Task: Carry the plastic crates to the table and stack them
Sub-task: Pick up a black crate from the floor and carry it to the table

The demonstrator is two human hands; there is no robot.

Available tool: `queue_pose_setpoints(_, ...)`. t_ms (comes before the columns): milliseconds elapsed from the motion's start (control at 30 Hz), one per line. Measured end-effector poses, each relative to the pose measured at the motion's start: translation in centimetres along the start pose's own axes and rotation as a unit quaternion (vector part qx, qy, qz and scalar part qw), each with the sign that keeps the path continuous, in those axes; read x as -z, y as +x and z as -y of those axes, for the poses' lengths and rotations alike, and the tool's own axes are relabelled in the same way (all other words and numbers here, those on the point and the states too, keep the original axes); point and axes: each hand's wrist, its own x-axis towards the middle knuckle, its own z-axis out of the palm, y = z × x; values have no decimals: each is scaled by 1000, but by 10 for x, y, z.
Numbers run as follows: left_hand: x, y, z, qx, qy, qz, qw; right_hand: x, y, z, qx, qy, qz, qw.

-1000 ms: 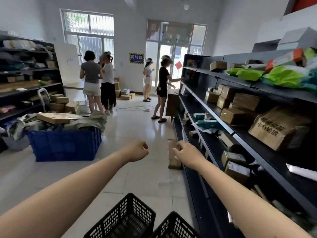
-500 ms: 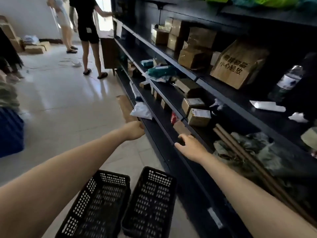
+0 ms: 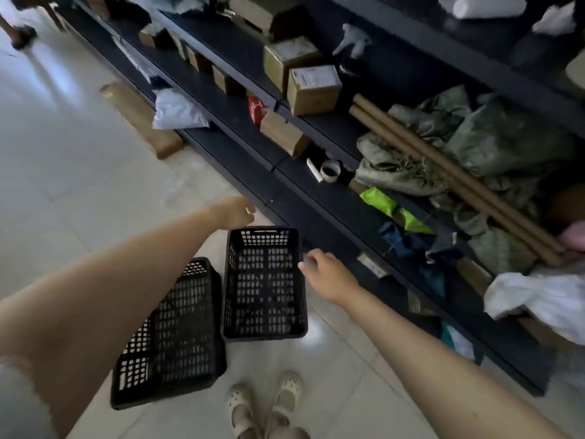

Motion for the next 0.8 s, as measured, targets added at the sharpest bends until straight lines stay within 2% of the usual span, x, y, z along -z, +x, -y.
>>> queue_pose_setpoints(100,-19,32,10,9,15,36,999,-18,11,-23,-30,2,17,999)
queue_pose_setpoints(233,-39,77,25,4,29,52,998,-54,36,-53,-38,-71,41,996)
queue_pose_setpoints(433,-72,194,56,31,23,52,998,-146,89,-89,-88,-34,91,991)
queue_pose_setpoints(600,-148,292,82,38,7,23,999,-246,135,-121,-150,67,22,986)
queue_pose_setpoints(733,-222,346,109,21,10,52,998,-331,159,-141,-234,167,-52,956)
queue_pose_setpoints(800,-250,370,123,39,-26,45,998,-368,167,-149,-294,202,-92,930)
